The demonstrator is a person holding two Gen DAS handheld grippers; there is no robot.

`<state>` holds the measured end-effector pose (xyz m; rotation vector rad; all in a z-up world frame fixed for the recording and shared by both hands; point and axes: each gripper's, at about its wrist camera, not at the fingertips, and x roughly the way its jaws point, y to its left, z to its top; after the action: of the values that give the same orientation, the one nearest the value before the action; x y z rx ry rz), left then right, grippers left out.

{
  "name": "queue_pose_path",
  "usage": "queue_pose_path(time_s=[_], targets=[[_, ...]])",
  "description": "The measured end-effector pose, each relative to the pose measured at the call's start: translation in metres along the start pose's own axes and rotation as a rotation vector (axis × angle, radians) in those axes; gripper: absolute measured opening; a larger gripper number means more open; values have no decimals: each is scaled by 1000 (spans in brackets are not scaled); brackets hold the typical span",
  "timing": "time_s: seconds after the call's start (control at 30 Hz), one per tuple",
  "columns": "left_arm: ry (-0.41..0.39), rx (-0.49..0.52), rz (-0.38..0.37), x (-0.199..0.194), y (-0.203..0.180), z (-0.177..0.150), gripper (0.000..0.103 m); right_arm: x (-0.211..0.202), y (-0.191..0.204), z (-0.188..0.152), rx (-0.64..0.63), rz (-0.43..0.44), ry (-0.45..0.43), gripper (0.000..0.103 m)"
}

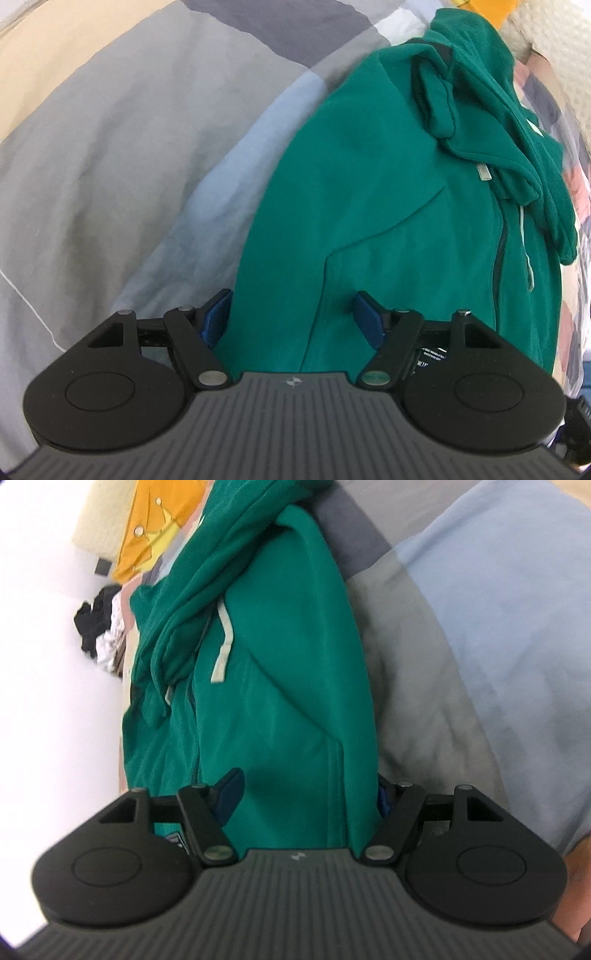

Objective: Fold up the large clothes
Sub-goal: 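Move both grippers down to the hoodie hem, then grasp the hoodie hem with the left gripper while the right gripper grasps it too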

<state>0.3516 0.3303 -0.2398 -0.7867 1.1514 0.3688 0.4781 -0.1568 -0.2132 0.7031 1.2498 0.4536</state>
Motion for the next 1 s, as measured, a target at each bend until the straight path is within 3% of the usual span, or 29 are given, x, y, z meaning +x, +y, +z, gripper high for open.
queue_pose_path(time_s=[0.17, 0.27, 0.33, 0.4, 0.47, 0.57, 0.77, 1.0], targets=[[15, 36, 4, 2, -7, -2, 74, 9, 12, -8, -76, -51, 40, 71], [-5, 69, 60, -2, -14, -4, 55, 12, 18, -15, -140, -72, 50, 71], [-3, 85, 57, -2, -17, -5, 49, 12, 18, -16, -145, -79, 48, 68], [3, 89, 54, 1, -16, -4, 45, 12, 16, -15, -138, -82, 43, 57], [-1, 95, 60, 3, -18, -4, 35, 9, 14, -14, -119, -63, 28, 38], [-21, 111, 52, 1, -24, -7, 20, 2, 14, -16, -95, -23, -1, 25], [-157, -19, -118, -35, -12, -4, 12, -31, 15, -18, -45, 141, -89, 14], [-227, -116, -372, -98, -9, 5, 11, -86, 34, -17, -53, 283, -188, 12]])
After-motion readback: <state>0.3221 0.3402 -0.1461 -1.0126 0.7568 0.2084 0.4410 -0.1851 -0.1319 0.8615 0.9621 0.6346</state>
